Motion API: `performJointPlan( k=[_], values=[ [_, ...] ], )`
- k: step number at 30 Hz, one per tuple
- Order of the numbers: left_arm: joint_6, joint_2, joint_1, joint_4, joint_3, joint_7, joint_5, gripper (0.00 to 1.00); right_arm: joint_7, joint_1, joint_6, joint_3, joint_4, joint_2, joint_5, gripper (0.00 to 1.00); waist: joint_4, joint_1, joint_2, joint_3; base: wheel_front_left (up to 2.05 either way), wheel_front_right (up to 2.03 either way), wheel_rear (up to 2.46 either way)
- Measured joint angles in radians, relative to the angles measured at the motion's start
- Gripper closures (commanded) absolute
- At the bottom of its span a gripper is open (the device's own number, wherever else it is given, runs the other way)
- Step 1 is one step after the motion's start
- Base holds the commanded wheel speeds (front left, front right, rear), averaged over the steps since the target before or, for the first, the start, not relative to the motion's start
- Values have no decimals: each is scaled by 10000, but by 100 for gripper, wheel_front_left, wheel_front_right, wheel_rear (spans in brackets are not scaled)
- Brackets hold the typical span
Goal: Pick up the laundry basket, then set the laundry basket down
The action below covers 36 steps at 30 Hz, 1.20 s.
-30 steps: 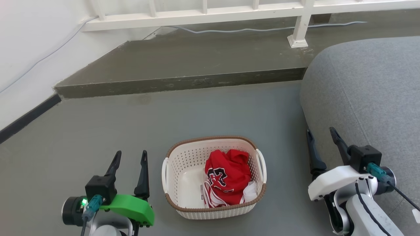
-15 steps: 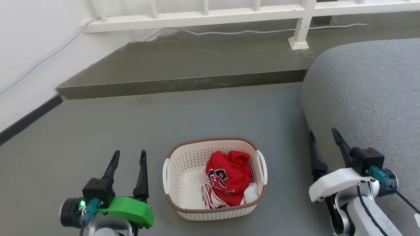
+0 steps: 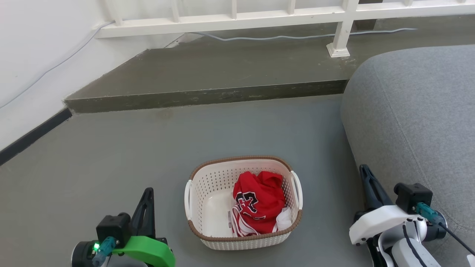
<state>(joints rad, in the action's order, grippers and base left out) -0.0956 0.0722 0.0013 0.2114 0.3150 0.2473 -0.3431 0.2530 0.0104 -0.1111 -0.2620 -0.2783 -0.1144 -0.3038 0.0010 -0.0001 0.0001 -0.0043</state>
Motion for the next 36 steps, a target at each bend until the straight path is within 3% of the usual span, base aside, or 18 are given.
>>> performJointPlan(
  k=[36],
  values=[
    [694,-81,-3,-27,-1103,-1016,-4328,100,-1149,30,752,1229,19,226,-4397,100,-6,0,0,29,0,0,0]
  ],
)
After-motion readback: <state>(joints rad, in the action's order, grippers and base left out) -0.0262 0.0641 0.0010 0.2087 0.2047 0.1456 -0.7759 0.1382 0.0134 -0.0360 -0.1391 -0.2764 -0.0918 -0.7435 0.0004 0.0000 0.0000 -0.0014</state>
